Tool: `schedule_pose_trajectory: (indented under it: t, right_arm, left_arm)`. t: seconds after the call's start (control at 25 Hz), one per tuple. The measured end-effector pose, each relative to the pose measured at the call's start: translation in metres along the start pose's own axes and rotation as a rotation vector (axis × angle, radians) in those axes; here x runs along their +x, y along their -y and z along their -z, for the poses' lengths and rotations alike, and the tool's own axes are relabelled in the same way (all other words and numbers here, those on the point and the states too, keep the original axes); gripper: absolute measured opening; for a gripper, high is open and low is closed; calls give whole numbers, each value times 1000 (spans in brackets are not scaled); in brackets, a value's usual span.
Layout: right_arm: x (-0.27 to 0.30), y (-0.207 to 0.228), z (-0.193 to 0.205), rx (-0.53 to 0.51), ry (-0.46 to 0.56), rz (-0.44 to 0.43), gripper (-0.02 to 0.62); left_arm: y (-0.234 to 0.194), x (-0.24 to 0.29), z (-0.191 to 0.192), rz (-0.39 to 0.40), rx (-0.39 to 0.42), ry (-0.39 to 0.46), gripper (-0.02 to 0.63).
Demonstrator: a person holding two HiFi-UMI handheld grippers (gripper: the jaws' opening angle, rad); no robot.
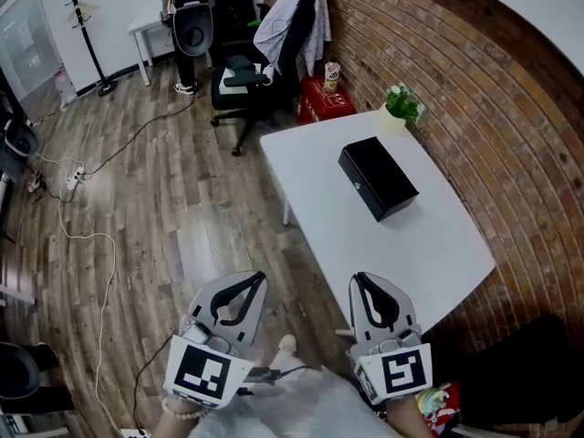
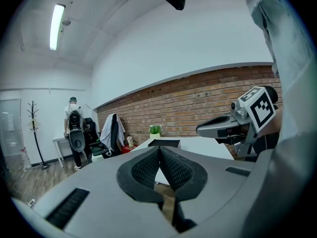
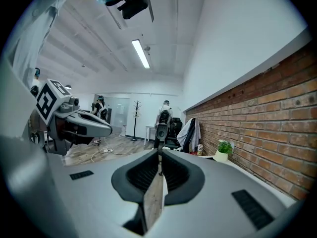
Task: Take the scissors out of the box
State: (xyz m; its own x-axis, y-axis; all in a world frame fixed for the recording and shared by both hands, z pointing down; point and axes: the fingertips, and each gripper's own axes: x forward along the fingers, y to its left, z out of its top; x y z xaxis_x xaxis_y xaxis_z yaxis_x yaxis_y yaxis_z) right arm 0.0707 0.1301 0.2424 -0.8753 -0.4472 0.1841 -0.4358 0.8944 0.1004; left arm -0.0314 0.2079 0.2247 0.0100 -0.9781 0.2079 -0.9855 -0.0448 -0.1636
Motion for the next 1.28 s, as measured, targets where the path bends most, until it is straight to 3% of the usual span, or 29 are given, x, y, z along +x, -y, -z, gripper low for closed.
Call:
schedule_pose_trajectory:
  t: [0.4,1.28]
  right_arm:
    - [39,50,5,31,-10,15,51]
    - [30,103,15,72,1,95,51]
  left_arm:
    - [-14,67,-7,31,8,3,18]
    - [14,126,-31,115,45,17,18]
